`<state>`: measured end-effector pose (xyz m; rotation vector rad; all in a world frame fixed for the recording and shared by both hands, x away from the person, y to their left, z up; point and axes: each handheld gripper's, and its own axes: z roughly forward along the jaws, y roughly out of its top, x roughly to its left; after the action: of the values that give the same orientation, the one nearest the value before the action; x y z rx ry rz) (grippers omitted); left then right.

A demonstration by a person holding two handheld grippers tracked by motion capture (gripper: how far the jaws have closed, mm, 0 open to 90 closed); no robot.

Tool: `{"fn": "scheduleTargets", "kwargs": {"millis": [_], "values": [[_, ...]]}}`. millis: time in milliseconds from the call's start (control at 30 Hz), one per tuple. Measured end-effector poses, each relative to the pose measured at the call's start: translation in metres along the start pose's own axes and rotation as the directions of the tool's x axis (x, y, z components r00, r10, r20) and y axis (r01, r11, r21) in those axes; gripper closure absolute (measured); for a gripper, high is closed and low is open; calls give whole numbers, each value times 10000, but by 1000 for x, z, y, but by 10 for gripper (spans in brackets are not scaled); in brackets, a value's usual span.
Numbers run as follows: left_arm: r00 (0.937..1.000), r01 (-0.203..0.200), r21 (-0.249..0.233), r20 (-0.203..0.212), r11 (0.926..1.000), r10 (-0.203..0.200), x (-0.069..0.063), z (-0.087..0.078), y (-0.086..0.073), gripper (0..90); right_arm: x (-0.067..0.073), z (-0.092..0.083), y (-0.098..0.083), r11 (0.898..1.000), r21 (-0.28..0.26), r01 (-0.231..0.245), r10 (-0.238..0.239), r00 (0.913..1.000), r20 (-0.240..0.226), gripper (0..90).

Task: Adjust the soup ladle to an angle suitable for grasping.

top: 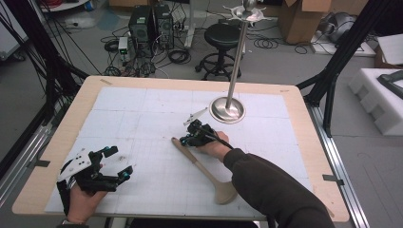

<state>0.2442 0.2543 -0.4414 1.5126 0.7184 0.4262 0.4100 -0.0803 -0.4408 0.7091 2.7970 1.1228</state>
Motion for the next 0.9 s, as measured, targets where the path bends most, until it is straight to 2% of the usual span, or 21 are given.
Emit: {"fn": "scheduleTargets", "kwargs": {"millis": [200, 400, 467, 567, 767, 833, 900], "values": [[10000, 32, -19, -13, 10000, -32, 0, -1, 0, 17, 12, 6, 4, 10000, 30, 55, -54, 9998, -198, 900], [10000, -10, -23, -24, 10000, 10, 0, -1, 0, 18, 24, 11, 8, 9991, 99, 414, -410, 9984, -385, 900], [10000, -2, -18, -20, 10000, 2, 0, -1, 0, 17, 27, 11, 8, 9994, 138, 306, -298, 9983, -501, 900], [10000, 3, -2, -16, 10000, -3, 0, -2, 0, 17, 33, 15, 9, 9990, 106, 441, -433, 9969, -651, 900], [10000, 2, -18, -6, 10000, -2, 0, -2, 0, 17, 40, 18, 11, 9986, 104, 522, -509, 9937, -998, 900], [10000, 24, -29, -21, 10000, -24, 0, -2, 0, 18, 43, 19, 11, 9971, 132, 747, -731, 9924, -988, 900], [10000, 18, -32, -32, 10000, -18, 0, -2, 1, 17, 43, 19, 11, 9980, 134, 610, -590, 9917, -1140, 900]]}}
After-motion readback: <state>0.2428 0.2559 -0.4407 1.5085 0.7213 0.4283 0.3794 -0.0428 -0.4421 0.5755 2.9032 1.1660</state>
